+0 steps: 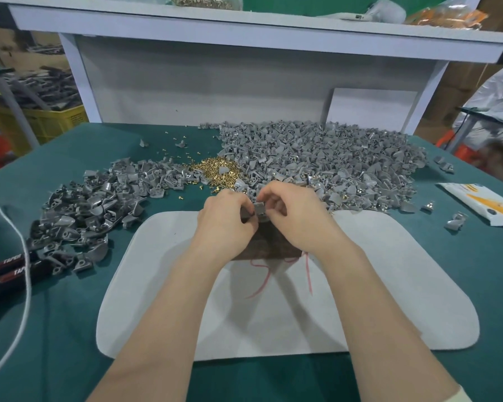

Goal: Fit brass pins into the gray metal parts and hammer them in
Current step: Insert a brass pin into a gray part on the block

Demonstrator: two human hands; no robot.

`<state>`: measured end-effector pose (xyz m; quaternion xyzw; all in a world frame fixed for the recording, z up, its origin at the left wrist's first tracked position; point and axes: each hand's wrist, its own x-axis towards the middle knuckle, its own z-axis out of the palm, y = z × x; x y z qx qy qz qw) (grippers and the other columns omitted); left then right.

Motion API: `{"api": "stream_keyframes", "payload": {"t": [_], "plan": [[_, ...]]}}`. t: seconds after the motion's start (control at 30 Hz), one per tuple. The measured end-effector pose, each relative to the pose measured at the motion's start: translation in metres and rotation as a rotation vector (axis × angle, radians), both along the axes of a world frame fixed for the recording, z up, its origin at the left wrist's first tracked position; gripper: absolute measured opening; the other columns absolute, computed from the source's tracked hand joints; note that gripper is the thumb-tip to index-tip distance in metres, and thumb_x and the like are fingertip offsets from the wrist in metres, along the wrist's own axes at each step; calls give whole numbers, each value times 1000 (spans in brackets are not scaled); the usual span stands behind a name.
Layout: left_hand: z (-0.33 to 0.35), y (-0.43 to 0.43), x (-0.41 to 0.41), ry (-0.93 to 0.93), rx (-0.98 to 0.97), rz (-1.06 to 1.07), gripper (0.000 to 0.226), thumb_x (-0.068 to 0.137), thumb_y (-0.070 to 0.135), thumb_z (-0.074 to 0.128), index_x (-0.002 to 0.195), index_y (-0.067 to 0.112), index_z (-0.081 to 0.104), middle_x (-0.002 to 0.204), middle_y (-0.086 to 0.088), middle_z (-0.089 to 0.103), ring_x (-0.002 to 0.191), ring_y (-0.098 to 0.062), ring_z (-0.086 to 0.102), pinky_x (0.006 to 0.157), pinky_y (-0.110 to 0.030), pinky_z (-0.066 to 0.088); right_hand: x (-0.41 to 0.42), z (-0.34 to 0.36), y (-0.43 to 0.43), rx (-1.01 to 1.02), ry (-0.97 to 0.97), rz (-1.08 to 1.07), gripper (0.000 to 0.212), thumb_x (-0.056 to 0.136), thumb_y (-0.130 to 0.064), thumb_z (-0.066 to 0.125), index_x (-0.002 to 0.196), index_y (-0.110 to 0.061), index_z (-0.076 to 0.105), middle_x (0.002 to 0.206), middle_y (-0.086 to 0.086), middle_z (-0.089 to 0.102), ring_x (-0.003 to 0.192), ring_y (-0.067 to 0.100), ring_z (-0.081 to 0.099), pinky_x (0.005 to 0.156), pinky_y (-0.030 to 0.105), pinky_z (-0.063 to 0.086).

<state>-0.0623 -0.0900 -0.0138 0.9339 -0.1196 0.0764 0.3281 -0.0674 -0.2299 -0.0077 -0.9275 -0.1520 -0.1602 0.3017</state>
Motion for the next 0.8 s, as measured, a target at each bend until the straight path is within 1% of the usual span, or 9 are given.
{"api": "stream_keyframes", "payload": {"t": [0.1,0.17,0.23,0.37,0.43,0.53,0.57,0.67,0.8], "plan": [[1,0,0,-7,1,-9,6,84,16,63,85,21,60,99,-3,49,104,-30,50,91,-41,43,0,1,4,-41,-28,-4,28,82,4,51,100,-12,65,81,-3,58,74,13,50,73,28,44],[3,0,-1,-12,5,-16,12,83,15,63,80,24,55,95,-1,45,102,-31,51,89,-41,43,0,1,6,-61,-30,-7,28,82,4,50,100,-12,64,81,-3,57,75,13,50,73,28,43],[3,0,-1,-16,5,-21,15,83,15,63,78,24,53,94,-1,45,102,-32,51,89,-42,44,1,1,6,-57,-26,-13,27,82,3,51,100,-12,63,80,-3,57,75,13,50,73,27,42],[0,0,1,-23,-14,-16,4,83,15,64,86,18,63,103,-6,54,105,-31,51,91,-42,43,0,-2,6,0,-4,-20,26,82,2,52,102,-12,62,80,-4,57,74,14,51,73,27,44],[-1,0,1,-23,-14,-14,5,83,16,64,86,20,63,102,-3,53,106,-30,50,92,-40,43,1,-3,5,23,7,-23,25,83,1,54,102,-13,62,79,-6,56,72,11,50,72,25,45],[-1,0,1,-19,-16,-10,8,84,17,64,83,24,59,97,1,48,106,-29,50,92,-40,43,2,-5,4,71,41,-25,24,85,0,55,103,-14,62,77,-12,54,68,3,49,71,18,42],[-1,0,1,-21,-19,-6,7,84,18,64,83,23,60,97,2,48,106,-29,50,92,-40,43,2,-5,4,97,56,-26,23,85,-1,56,103,-15,62,77,-12,55,69,3,51,72,18,43],[-3,0,1,-25,-18,8,4,85,20,63,89,20,65,98,2,50,106,-28,50,92,-41,43,4,-5,1,205,60,-55,21,87,-1,57,99,-17,63,81,-6,59,79,13,57,78,23,47],[-3,0,1,-15,-30,15,11,85,24,64,95,20,67,106,-1,56,108,-26,51,94,-40,43,4,-6,-2,300,54,-83,21,87,-1,58,95,-20,62,82,-7,60,79,12,58,76,19,47]]}}
